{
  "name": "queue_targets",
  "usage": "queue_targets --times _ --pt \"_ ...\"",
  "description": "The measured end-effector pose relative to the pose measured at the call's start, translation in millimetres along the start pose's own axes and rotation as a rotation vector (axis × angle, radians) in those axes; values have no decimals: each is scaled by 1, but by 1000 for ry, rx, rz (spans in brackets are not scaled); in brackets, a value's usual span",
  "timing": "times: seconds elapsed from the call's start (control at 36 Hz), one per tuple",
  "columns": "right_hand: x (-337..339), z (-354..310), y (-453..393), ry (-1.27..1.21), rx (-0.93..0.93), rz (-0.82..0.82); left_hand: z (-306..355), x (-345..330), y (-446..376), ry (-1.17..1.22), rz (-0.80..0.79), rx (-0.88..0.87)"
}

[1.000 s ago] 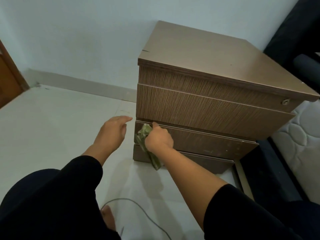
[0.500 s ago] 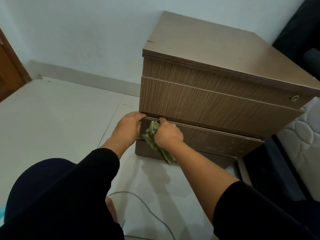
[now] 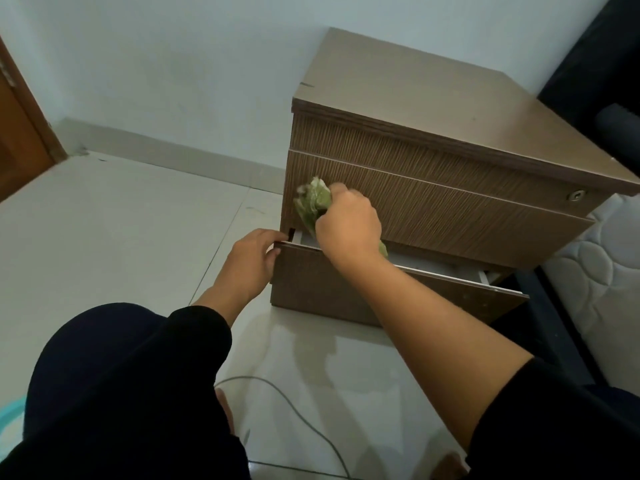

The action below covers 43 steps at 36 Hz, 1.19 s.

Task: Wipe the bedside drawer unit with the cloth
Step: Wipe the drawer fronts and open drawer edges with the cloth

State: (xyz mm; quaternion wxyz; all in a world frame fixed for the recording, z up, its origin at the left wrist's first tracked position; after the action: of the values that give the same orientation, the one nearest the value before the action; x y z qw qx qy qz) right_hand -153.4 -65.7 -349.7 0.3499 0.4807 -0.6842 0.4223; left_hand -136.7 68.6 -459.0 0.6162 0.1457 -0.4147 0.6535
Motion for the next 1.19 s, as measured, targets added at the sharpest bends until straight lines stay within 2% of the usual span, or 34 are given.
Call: queue_targets --times 0.06,0.11,0.14,0.25,0.28,0.39,0.56,0.83,1.19 --pt "-4 -8 7 81 179 171 -2 1 2 51 19 58" --pt "-17 -10 13 136 320 228 -4 2 2 87 39 106" --pt "-27 -9 15 155 367 194 -4 1 1 93 42 120" --pt "-75 10 24 171 395 -269 -2 1 -2 128 11 136" --pt "-82 15 26 162 390 -327 -1 0 -2 125 3 126" --pt "-90 29 25 101 386 -294 2 -1 -4 83 12 86" --pt "-83 58 32 166 383 -266 16 -7 -6 -47 35 -1" --pt "-47 132 34 268 239 -245 44 -30 -8 -206 8 -229" --pt "12 256 47 283 -151 -169 97 -68 -13 -193 -162 -233"
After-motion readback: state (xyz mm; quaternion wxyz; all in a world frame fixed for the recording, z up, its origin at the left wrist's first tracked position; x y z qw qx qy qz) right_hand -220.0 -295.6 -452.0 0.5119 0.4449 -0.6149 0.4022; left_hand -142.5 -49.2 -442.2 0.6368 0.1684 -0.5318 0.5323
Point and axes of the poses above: each hand's wrist, its own y-axis away from the middle knuckle, its own x-axis out of the back of the hand, z = x × y, the point moved 4 cm from there along -y, towards the middle knuckle, and after that the axes turned 3 degrees about z, right-handed, at the moved point
